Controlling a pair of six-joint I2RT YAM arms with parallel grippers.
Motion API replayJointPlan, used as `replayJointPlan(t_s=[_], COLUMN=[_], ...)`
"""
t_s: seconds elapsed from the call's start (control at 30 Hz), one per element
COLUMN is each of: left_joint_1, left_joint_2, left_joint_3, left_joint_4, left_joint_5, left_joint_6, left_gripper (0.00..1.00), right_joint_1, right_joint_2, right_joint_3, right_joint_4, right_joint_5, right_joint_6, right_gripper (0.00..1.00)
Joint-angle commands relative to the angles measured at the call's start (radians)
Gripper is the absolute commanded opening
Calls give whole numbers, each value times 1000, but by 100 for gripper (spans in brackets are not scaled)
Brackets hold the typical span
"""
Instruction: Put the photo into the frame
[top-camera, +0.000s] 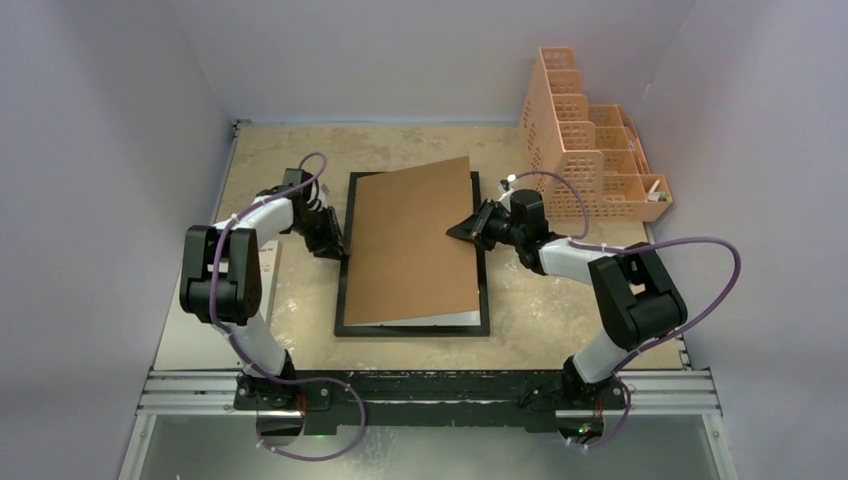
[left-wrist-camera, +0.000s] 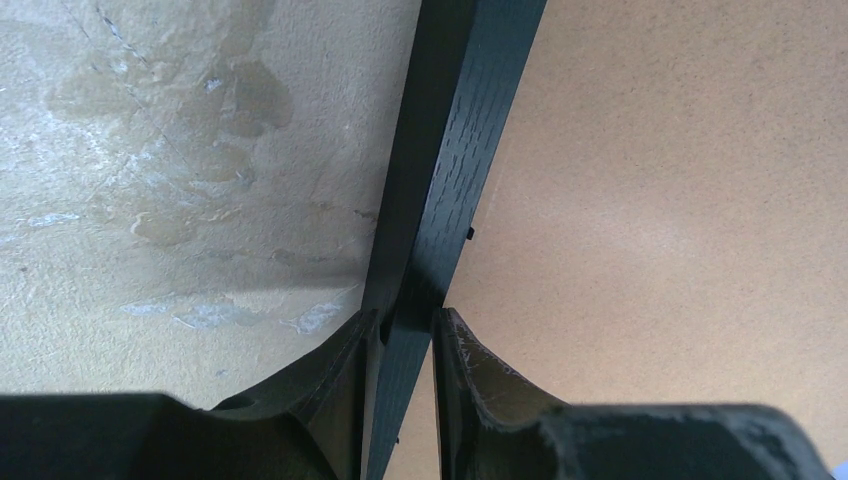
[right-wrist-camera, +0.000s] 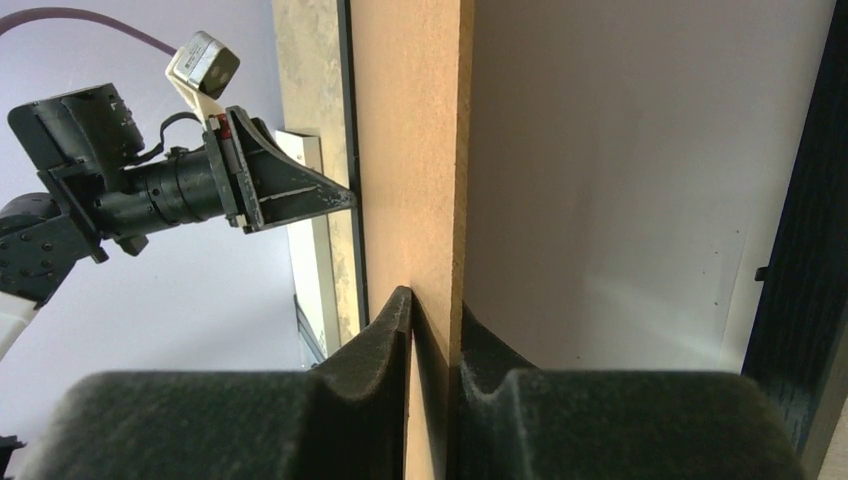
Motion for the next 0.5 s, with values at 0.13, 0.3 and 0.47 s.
replayJointPlan(t_s=[0.13, 0.3, 0.47], left_joint_1=[-2, -2, -3], left_joint_2=[9, 10, 8], left_joint_3=[20, 24, 22], left_joint_4=[-18, -14, -8], left_joint_5=[19, 8, 3], left_joint_6=[14, 18, 18], left_gripper=[28, 31, 33], right_joint_1=[45, 46, 46], right_joint_2=[17, 37, 62], right_joint_3=[54, 129, 166], right_joint_4=[-107, -241, -324], right_joint_5=[83, 132, 179], right_joint_6=[-54, -127, -199], right_gripper=[34, 53, 62])
